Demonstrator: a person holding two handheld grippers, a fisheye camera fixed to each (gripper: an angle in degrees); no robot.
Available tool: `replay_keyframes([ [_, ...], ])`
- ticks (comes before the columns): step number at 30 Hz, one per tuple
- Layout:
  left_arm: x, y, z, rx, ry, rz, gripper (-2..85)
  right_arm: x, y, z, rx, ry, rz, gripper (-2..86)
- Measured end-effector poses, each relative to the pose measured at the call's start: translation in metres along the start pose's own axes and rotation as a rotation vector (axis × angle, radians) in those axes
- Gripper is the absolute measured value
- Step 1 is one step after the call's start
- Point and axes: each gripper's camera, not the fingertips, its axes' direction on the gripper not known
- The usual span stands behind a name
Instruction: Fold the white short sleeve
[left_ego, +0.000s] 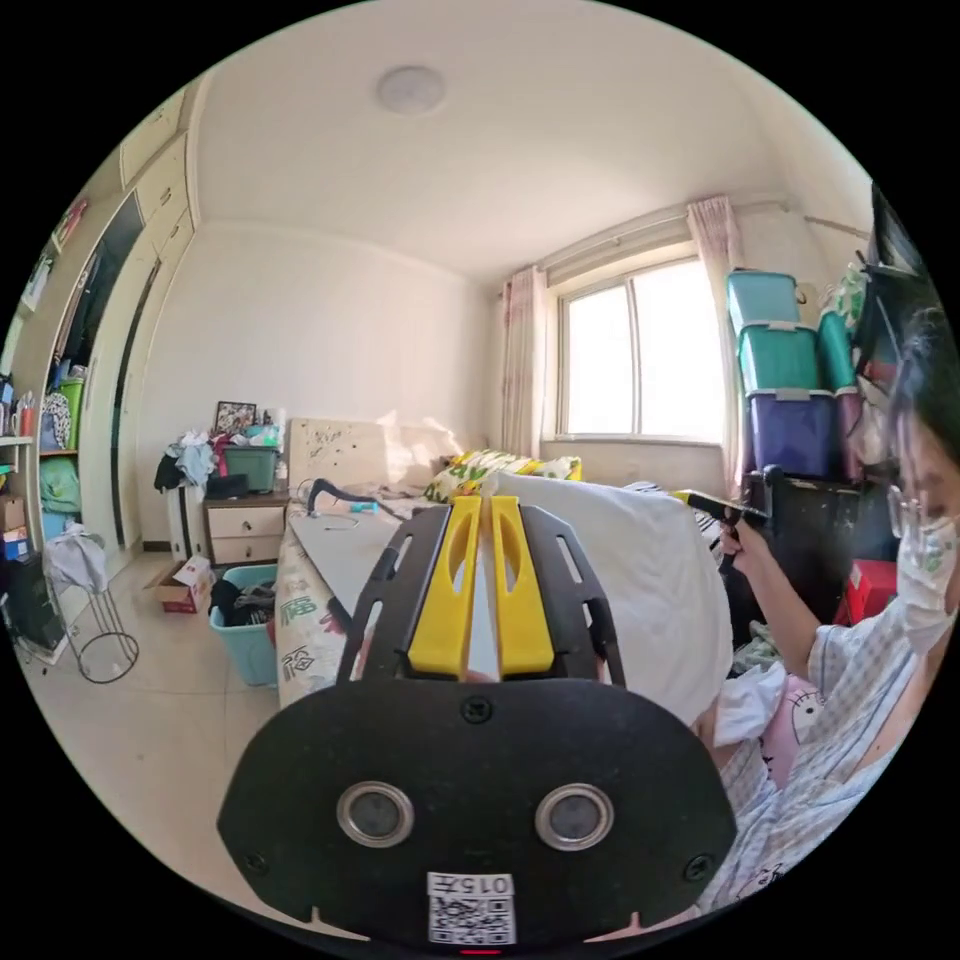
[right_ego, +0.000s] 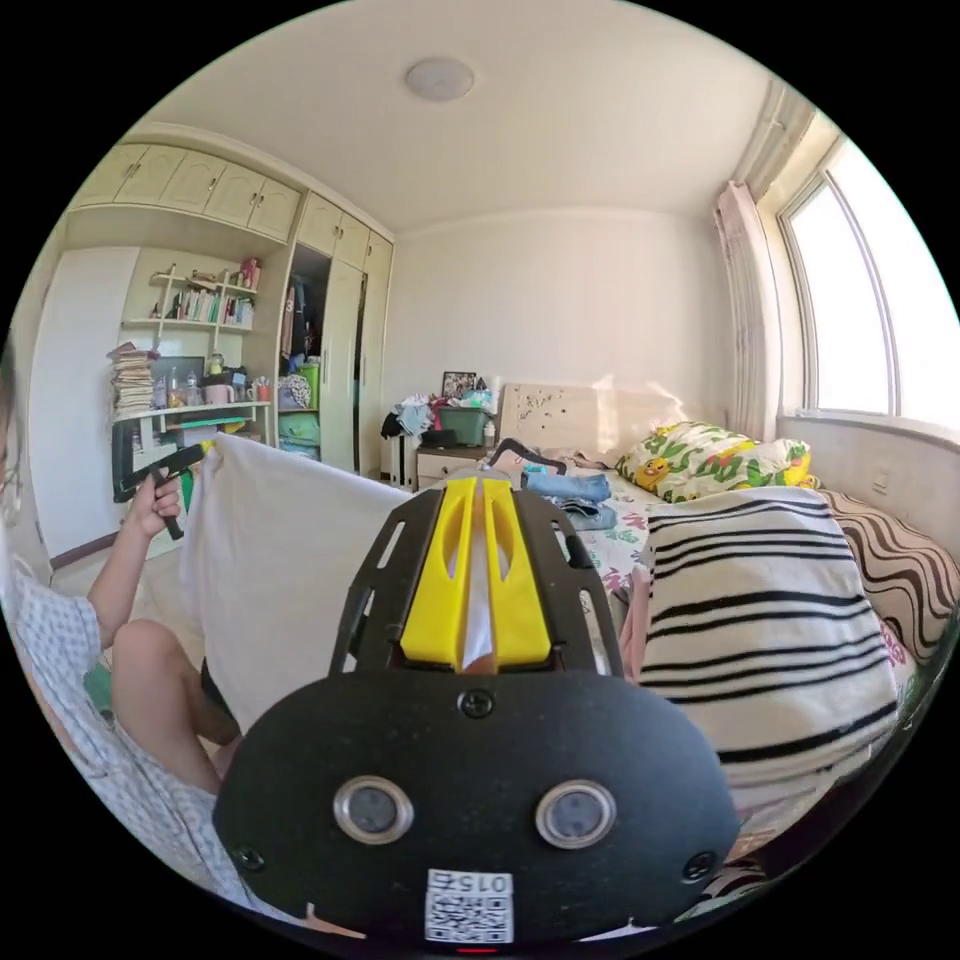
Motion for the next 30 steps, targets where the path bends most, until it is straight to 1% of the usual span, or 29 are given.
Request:
replay_keyframes([
  [1, -0.014, 0.003, 0.038, -0.061, -0.050, -0.021, 1.1, 0.004, -0.009, 0.023, -0.026, 0.002, 0.005, 0.4],
  [2, -0.021, 0.006, 0.058, -0.099, -0.070, -0.022, 1.2, 0.010, -0.024, 0.073, -0.103, 0.011, 0.002, 0.8],
  [3, -0.035, 0.014, 0.098, -0.182, -0.112, -0.030, 1.4, 0.017, -0.030, 0.122, -0.199, 0.032, 0.013, 1.4],
  [4, -0.049, 0.028, 0.135, -0.246, -0.138, -0.043, 1.7, 0.022, -0.030, 0.144, -0.245, 0.035, 0.037, 1.7],
  [5, -0.055, 0.036, 0.150, -0.273, -0.157, -0.051, 2.0, 0.032, -0.026, 0.177, -0.330, 0.040, 0.083, 3.1],
  [6, -0.067, 0.051, 0.173, -0.321, -0.200, -0.071, 2.6, 0.039, -0.021, 0.188, -0.359, 0.031, 0.106, 5.0],
  [7, -0.073, 0.062, 0.183, -0.348, -0.216, -0.068, 3.5, 0.041, -0.019, 0.186, -0.346, 0.014, 0.111, 6.2],
  [8, -0.074, 0.066, 0.184, -0.349, -0.210, -0.063, 4.2, 0.046, -0.016, 0.169, -0.309, -0.057, 0.122, 7.8],
  [9, -0.070, 0.071, 0.177, -0.343, -0.174, -0.048, 5.6, 0.048, -0.012, 0.144, -0.282, -0.191, 0.108, 8.6],
  [10, -0.058, 0.074, 0.166, -0.338, -0.099, -0.011, 6.1, 0.047, -0.009, 0.129, -0.274, -0.273, 0.085, 8.7],
  [11, -0.049, 0.076, 0.159, -0.337, -0.048, 0.017, 6.4, 0.041, -0.002, 0.097, -0.272, -0.440, 0.007, 8.8],
  [12, -0.026, 0.081, 0.147, -0.341, 0.052, 0.077, 6.6, 0.031, 0.007, 0.066, -0.297, -0.554, -0.061, 8.9],
  [13, -0.001, 0.087, 0.138, -0.359, 0.146, 0.127, 6.7, 0.025, 0.012, 0.052, -0.317, -0.583, -0.088, 8.9],
  [15, 0.035, 0.098, 0.132, -0.388, 0.278, 0.189, 7.0, -0.004, 0.038, 0.001, -0.404, -0.588, -0.204, 9.3],
  [16, 0.058, 0.105, 0.132, -0.397, 0.345, 0.223, 7.3, -0.011, 0.045, -0.010, -0.418, -0.582, -0.229, 9.3],
  [19, 0.097, 0.120, 0.153, -0.440, 0.435, 0.267, 7.5, -0.044, 0.068, -0.053, -0.449, -0.599, -0.326, 9.5],
  [23, 0.131, 0.138, 0.194, -0.535, 0.462, 0.340, 7.9, -0.076, 0.083, -0.072, -0.524, -0.605, -0.427, 9.9],
  [26, 0.148, 0.150, 0.222, -0.580, 0.473, 0.363, 7.9, -0.085, 0.086, -0.072, -0.569, -0.565, -0.446, 9.9],
  [30, 0.160, 0.164, 0.252, -0.610, 0.446, 0.384, 7.2, -0.095, 0.081, -0.078, -0.586, -0.536, -0.457, 8.7],
])
